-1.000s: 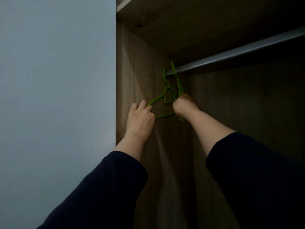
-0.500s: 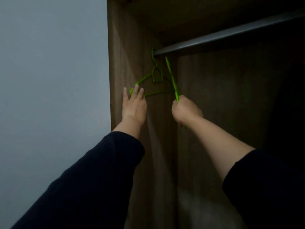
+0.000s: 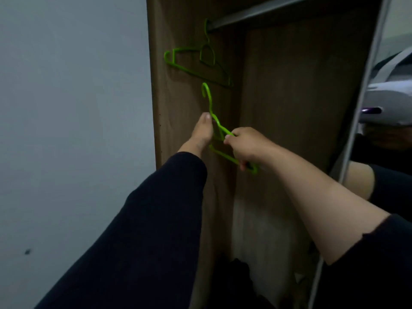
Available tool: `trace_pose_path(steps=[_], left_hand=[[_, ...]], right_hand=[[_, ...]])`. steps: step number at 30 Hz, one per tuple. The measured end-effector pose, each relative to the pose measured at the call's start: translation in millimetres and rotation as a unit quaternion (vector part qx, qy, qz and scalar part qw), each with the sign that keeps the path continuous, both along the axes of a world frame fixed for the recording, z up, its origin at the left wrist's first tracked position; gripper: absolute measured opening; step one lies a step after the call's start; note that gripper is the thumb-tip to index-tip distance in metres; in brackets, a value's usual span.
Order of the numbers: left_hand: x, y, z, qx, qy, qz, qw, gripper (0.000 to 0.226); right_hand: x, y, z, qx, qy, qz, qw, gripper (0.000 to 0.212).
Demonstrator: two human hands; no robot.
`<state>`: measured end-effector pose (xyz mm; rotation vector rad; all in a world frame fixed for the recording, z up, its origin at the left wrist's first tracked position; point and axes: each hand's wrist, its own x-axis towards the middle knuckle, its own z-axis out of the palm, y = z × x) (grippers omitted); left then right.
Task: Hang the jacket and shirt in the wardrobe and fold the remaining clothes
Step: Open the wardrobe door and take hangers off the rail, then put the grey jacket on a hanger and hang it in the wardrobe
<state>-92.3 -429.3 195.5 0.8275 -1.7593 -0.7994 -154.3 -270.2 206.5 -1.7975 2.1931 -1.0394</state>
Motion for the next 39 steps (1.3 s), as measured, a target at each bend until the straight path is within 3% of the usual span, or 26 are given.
trace_pose_path(steps=[3,6,9,15,23,31,33,39], left_hand=[[22.0,33.2,-13.3,-0.061,-0.074,0.088,0.992,0.028],[46.1,74.6,-27.6,-0.104,-0.112,0.157,0.976,0.029],[75.6,110.9,-44.8,-0.127,-0.163,0.215,0.955,0.037],[165.0,166.2,-73.5,-0.129,-0.231,0.271,0.926,0.032],[312.5,248.2,-98.2,-0.088,-0.301,0.419,0.852,0.033],[463.9,363.6,-127.8,-0.034,-0.321,0.51,0.797,0.034],[494.5,387.6,-131.7,-0.028,-0.328,0.523,0.786,0.033],[564.9,432.2,-149.8,-0.025,-0.275,0.558,0.782,0.028]], right_hand=[[-8.4,22.4,-11.5,0.039,0.064,0.015,0.997,0.035],[-5.0,31.2,-25.8,0.046,0.112,0.016,0.993,0.035],[19.2,27.4,-40.1,0.028,0.126,0.041,0.991,0.039],[90.4,38.4,-57.5,-0.023,0.166,0.096,0.981,0.04],[236.6,65.8,-90.4,-0.026,0.124,0.348,0.929,0.029],[401.0,147.6,-125.8,-0.034,0.128,0.477,0.869,0.022],[434.0,165.1,-130.3,-0.023,0.123,0.502,0.856,0.029],[508.5,194.8,-142.7,-0.052,0.162,0.507,0.845,0.028]])
